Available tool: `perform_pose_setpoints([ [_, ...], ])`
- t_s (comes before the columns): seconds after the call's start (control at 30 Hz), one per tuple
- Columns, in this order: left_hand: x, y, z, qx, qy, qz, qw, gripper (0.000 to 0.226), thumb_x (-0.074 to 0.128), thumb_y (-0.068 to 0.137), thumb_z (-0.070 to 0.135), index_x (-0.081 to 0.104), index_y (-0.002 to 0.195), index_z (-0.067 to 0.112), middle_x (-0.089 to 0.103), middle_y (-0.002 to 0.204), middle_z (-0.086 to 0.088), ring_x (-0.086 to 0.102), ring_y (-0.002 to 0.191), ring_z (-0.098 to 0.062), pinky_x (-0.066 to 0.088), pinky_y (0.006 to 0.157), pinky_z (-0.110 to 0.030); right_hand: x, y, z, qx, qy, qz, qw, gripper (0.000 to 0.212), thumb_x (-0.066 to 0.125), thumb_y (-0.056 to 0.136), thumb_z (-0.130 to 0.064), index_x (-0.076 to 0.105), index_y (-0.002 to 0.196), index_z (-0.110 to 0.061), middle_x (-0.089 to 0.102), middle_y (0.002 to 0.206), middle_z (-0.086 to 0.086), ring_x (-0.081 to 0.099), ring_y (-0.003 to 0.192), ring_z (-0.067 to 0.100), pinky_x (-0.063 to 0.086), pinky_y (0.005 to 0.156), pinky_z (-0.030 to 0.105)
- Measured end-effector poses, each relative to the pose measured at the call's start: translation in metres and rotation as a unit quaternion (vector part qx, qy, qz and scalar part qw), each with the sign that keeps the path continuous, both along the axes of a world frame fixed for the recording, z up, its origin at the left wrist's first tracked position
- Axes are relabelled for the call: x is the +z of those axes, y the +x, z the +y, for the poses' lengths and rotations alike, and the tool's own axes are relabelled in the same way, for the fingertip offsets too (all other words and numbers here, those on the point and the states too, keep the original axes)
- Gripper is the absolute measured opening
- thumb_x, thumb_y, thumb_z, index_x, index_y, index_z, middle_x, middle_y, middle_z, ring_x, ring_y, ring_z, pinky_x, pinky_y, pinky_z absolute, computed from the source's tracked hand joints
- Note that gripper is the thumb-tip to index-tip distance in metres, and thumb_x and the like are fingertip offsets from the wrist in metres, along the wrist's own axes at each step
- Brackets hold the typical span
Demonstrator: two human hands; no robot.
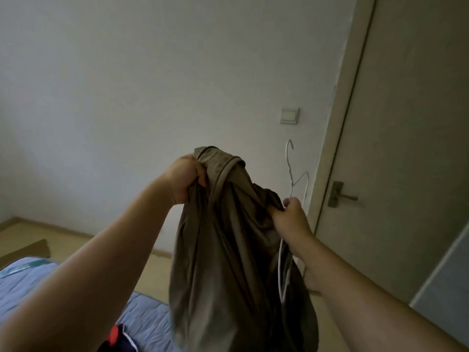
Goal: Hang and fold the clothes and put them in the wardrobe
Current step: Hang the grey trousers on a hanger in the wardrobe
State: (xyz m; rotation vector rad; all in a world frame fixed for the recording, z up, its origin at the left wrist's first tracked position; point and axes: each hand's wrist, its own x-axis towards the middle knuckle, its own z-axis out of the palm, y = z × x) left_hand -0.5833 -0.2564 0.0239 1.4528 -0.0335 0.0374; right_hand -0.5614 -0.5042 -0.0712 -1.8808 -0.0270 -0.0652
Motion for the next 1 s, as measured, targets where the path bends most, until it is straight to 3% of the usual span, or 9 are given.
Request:
perform_pose_setpoints([
  [0.1, -0.015, 0.015, -0.005, 0.053, 0.058, 0.017, 0.997, 0.050, 0.033, 0.041, -0.018, 0.066, 0.067, 0.011, 0.058, 0.067, -0.011, 0.061, 0.062, -0.030, 0.049, 0.050, -0.031, 0.020, 0.014, -0.028, -0.032, -0.018, -0.019, 0.999, 0.077, 0.074, 0.081, -0.050, 0.042, 0.141, -0.015, 0.050, 0.123, -0.004, 0.052, 0.107, 0.017, 0.040, 0.075, 0.028],
  [0.2, -0.033, 0.028, -0.012, 0.054, 0.155, 0.005, 0.986, 0.054, 0.028, 0.055, -0.024, 0.063, 0.080, 0.010, 0.061, 0.067, -0.009, 0.059, 0.063, -0.028, 0.043, 0.044, -0.025, 0.042, 0.023, -0.048, -0.056, -0.022, -0.054, 0.997, 0.063, 0.077, 0.072, -0.050, 0.050, 0.120, -0.018, 0.054, 0.119, -0.002, 0.054, 0.106, 0.019, 0.039, 0.078, 0.030],
  [0.4, -0.055, 0.029, -0.035, 0.027, 0.433, -0.009, 0.901, 0.050, 0.045, 0.068, -0.012, 0.070, 0.098, 0.019, 0.071, 0.096, -0.004, 0.066, 0.096, -0.028, 0.057, 0.074, -0.035, 0.082, 0.023, -0.063, -0.014, -0.052, -0.090, 0.994, 0.045, 0.071, 0.069, -0.055, 0.045, 0.095, -0.029, 0.047, 0.095, -0.012, 0.048, 0.089, 0.013, 0.035, 0.066, 0.027],
  [0.5, -0.056, 0.020, -0.056, -0.115, 0.294, 0.029, 0.949, 0.064, 0.053, 0.059, -0.008, 0.068, 0.117, 0.015, 0.071, 0.118, -0.007, 0.067, 0.108, -0.029, 0.057, 0.077, -0.036, 0.093, 0.024, -0.060, -0.004, -0.077, -0.109, 0.991, 0.038, 0.071, 0.072, -0.051, 0.041, 0.085, -0.032, 0.042, 0.083, -0.016, 0.043, 0.076, 0.007, 0.032, 0.061, 0.026],
  [0.6, -0.057, 0.016, -0.081, -0.226, 0.129, 0.039, 0.965, 0.054, 0.072, 0.071, 0.007, 0.067, 0.124, 0.015, 0.071, 0.120, -0.010, 0.068, 0.108, -0.025, 0.053, 0.093, -0.041, 0.095, 0.025, -0.054, 0.006, -0.126, -0.125, 0.984, 0.045, 0.073, 0.079, -0.047, 0.047, 0.107, -0.023, 0.045, 0.093, -0.016, 0.046, 0.085, 0.007, 0.032, 0.063, 0.021],
  [0.7, -0.068, 0.022, -0.105, -0.143, 0.155, 0.006, 0.978, 0.021, 0.078, 0.085, 0.010, 0.070, 0.104, 0.007, 0.072, 0.099, -0.014, 0.070, 0.091, -0.026, 0.059, 0.084, -0.044, 0.094, 0.021, -0.053, 0.014, -0.140, -0.119, 0.983, 0.060, 0.074, 0.082, -0.042, 0.049, 0.129, -0.015, 0.047, 0.111, -0.008, 0.047, 0.102, 0.014, 0.033, 0.068, 0.021],
  [0.77, -0.076, 0.029, -0.113, -0.010, 0.236, -0.039, 0.971, 0.008, 0.070, 0.087, 0.003, 0.068, 0.091, 0.009, 0.069, 0.089, -0.009, 0.067, 0.085, -0.028, 0.060, 0.081, -0.046, 0.094, 0.018, -0.058, 0.005, -0.172, -0.122, 0.977, 0.058, 0.077, 0.078, -0.040, 0.050, 0.124, -0.016, 0.048, 0.110, -0.007, 0.048, 0.101, 0.015, 0.034, 0.067, 0.021],
  [0.87, -0.074, 0.030, -0.115, 0.115, 0.306, -0.106, 0.939, 0.022, 0.055, 0.088, 0.002, 0.063, 0.089, 0.023, 0.064, 0.087, 0.007, 0.065, 0.080, -0.022, 0.055, 0.064, -0.029, 0.094, 0.011, -0.069, -0.006, -0.256, -0.133, 0.958, 0.056, 0.080, 0.074, -0.039, 0.048, 0.114, -0.018, 0.050, 0.102, -0.010, 0.050, 0.095, 0.016, 0.036, 0.066, 0.024],
  [1.0, -0.049, 0.036, -0.126, 0.090, 0.234, -0.120, 0.961, 0.034, 0.047, 0.082, -0.004, 0.064, 0.088, 0.025, 0.068, 0.084, 0.004, 0.065, 0.076, -0.018, 0.049, 0.052, -0.019, 0.096, -0.001, -0.092, 0.019, -0.382, -0.114, 0.917, 0.068, 0.085, 0.070, -0.053, 0.047, 0.117, -0.020, 0.052, 0.107, -0.011, 0.053, 0.095, 0.015, 0.046, 0.074, 0.032],
])
